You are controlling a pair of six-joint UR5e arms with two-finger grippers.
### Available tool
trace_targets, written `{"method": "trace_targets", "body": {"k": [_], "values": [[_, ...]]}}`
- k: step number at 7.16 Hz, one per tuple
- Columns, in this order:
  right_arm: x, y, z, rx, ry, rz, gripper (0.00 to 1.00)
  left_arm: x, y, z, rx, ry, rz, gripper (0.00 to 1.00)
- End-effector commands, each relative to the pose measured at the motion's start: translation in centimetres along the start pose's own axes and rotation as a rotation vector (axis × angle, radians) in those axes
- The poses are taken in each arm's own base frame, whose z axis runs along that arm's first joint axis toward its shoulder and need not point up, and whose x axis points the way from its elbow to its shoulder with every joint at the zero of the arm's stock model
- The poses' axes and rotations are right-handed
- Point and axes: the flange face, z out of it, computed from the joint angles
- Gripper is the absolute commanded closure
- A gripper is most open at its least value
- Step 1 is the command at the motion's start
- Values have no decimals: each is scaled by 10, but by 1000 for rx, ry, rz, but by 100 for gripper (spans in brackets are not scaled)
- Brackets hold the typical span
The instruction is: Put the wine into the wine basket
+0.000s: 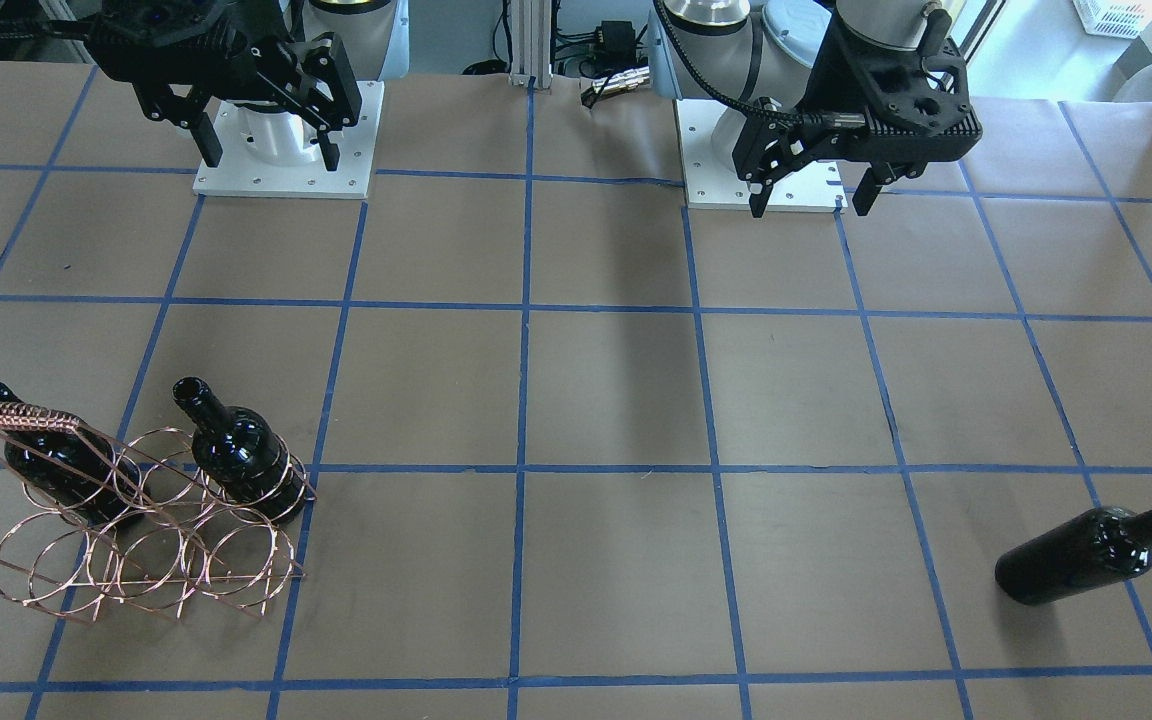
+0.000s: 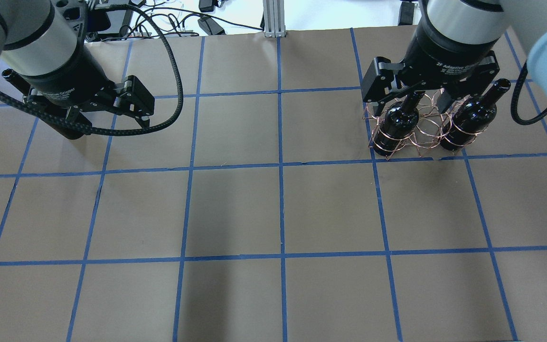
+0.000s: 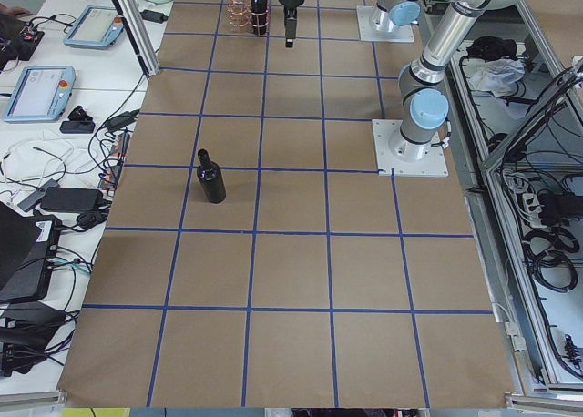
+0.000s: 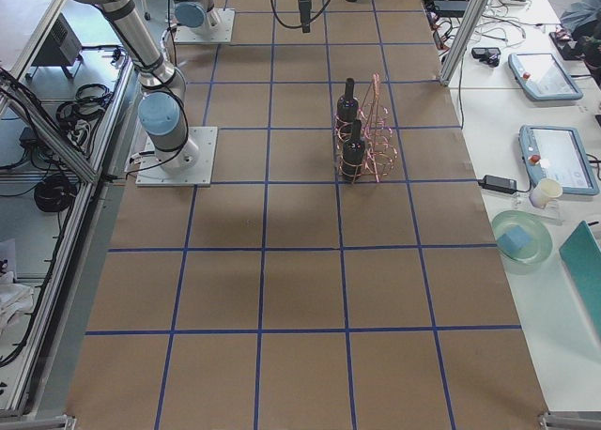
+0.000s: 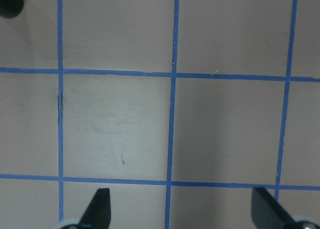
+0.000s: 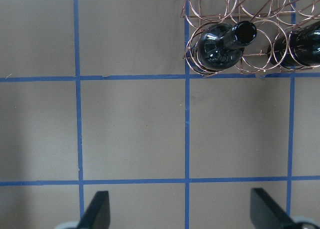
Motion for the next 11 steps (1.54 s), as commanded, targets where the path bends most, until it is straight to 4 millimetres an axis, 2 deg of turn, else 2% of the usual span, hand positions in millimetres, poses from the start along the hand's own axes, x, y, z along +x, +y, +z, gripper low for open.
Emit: {"method": "trace_targets", "body": {"k": [1,5,6,7,10,11], "values": [[3,0,-1,2,10,3,0,0,0,-1,1,0,1,0],[0,1,1,-3,7,2,0,-1,0,-1,2,6,-2,0],[0,1,0,1,8,8,0,-12,-7,-1,4,3,22,0],[0,1,1,-2,7,8,0,-34,-18,-2,11,4,57,0],[-2,2,-2,10,-9,8,0,-163,-63,-5,55,53,-26,0],[-3,1,-1,10,-10,8,0,-197,-81,0,50,50,-75,0]]}}
